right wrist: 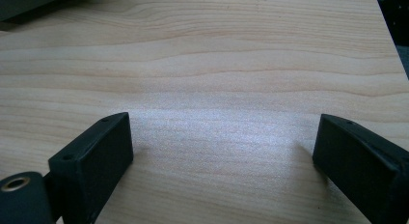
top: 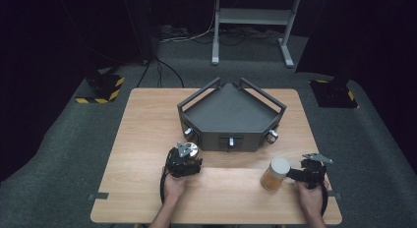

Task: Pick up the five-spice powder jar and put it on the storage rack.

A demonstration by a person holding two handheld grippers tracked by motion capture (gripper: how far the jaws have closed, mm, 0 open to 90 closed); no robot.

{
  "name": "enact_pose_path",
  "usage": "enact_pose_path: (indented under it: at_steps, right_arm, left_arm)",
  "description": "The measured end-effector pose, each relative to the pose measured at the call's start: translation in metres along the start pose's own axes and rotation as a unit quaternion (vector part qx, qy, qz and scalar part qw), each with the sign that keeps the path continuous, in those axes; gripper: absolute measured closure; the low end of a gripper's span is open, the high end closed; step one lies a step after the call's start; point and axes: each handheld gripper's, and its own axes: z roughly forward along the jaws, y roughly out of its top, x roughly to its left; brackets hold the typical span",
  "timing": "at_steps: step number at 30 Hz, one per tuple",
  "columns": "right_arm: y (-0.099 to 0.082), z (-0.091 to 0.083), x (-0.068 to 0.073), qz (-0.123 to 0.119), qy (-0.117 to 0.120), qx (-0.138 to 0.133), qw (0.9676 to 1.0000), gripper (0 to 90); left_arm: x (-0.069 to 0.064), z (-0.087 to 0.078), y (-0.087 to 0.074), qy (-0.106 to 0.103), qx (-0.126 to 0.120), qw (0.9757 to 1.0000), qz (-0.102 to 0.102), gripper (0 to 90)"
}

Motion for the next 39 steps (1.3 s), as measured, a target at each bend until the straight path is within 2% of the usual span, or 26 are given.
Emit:
enact_pose_path:
  at_steps: [10,11,12,13,17,20,21,23,24,25,26,27,30,37,38,39]
  right_arm:
    - [0.000,0.000,0.000,0.000,0.000,0.000,1.0000,6.9]
    - [0.000,0.000,0.000,0.000,0.000,0.000,1.0000,6.9]
    - [0.000,0.000,0.000,0.000,0.000,0.000,1.0000,6.9]
    - [0.000,0.000,0.000,0.000,0.000,0.000,1.0000,6.9]
    - [0.000,0.000,0.000,0.000,0.000,0.000,1.0000,6.9]
    - [0.000,0.000,0.000,0.000,0.000,0.000,1.0000,6.9]
    - [0.000,0.000,0.000,0.000,0.000,0.000,1.0000,6.9]
    - [0.000,0.000,0.000,0.000,0.000,0.000,1.0000,6.9]
    - [0.000,0.000,0.000,0.000,0.000,0.000,1.0000,6.9]
    - [0.000,0.000,0.000,0.000,0.000,0.000,1.0000,6.9]
    - [0.000,0.000,0.000,0.000,0.000,0.000,1.0000,6.9]
    - [0.000,0.000,0.000,0.000,0.000,0.000,1.0000,6.9]
    - [0.000,0.000,0.000,0.000,0.000,0.000,1.0000,7.0]
    - [0.000,0.000,0.000,0.000,0.000,0.000,1.0000,7.0]
    - [0.000,0.000,0.000,0.000,0.000,0.000,1.0000,7.0]
    - [0.000,0.000,0.000,0.000,0.000,0.000,1.0000,7.0]
  left_arm:
    - [-0.001,-0.001,0.002,0.004,0.005,0.9999,0.012,30.8]
    - [-0.010,0.006,-0.012,0.010,-0.041,0.9985,-0.035,30.9]
    - [-0.010,0.006,-0.012,0.010,-0.041,0.9985,-0.035,30.9]
    - [-0.002,-0.001,0.002,0.005,0.005,0.9999,0.014,30.9]
    - [-0.002,-0.002,0.003,0.006,0.008,0.9998,0.018,31.0]
    - [-0.004,0.000,-0.002,0.007,-0.007,0.9999,0.003,31.1]
    - [-0.003,-0.001,0.001,0.005,-0.001,0.9999,0.010,31.1]
    - [-0.003,-0.002,0.001,0.004,-0.002,0.9999,0.011,31.1]
    - [-0.006,0.000,-0.004,0.007,-0.022,0.9997,-0.007,31.1]
    - [-0.006,0.000,-0.004,0.007,-0.022,0.9997,-0.007,31.1]
    - [-0.011,0.002,-0.009,0.008,-0.043,0.9986,-0.030,31.1]
    - [-0.003,-0.005,0.004,0.003,-0.003,0.9999,0.015,31.1]
    - [-0.005,-0.006,0.005,0.001,-0.010,0.9999,0.011,31.1]
    - [-0.005,-0.013,0.014,-0.004,-0.005,0.9996,0.027,31.1]
    - [0.000,-0.021,0.029,-0.012,0.031,0.9975,0.063,31.1]
    - [0.000,-0.021,0.029,-0.012,0.031,0.9975,0.063,31.1]
